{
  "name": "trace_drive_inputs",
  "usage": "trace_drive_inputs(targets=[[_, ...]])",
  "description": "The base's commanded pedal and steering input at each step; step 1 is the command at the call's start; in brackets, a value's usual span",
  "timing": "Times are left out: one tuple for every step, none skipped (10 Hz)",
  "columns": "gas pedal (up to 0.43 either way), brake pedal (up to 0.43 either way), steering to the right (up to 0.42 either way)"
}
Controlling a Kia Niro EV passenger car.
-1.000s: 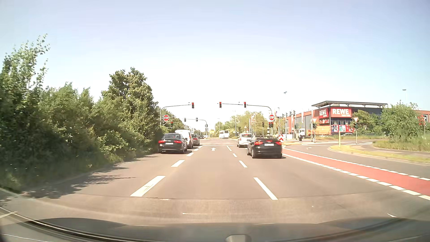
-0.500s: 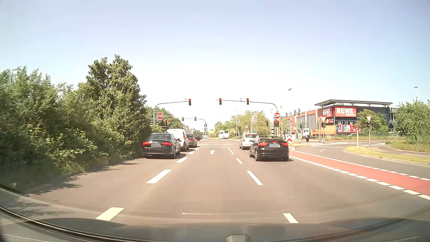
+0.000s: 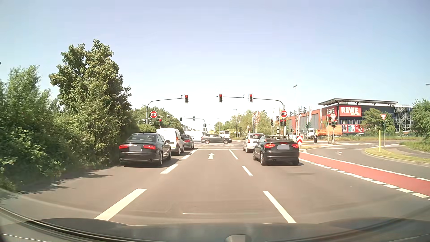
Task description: Follow the waypoints while adhering to traffic rules and regulations
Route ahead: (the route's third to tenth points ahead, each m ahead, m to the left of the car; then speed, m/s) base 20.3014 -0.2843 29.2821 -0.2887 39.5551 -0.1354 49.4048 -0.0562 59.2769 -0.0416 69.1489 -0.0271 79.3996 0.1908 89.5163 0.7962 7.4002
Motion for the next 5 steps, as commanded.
trace_drive_inputs(targets=[[0.000,0.159,-0.003],[0.000,0.159,-0.003],[0.000,0.165,-0.003],[0.000,0.165,-0.003],[0.000,0.165,-0.003]])
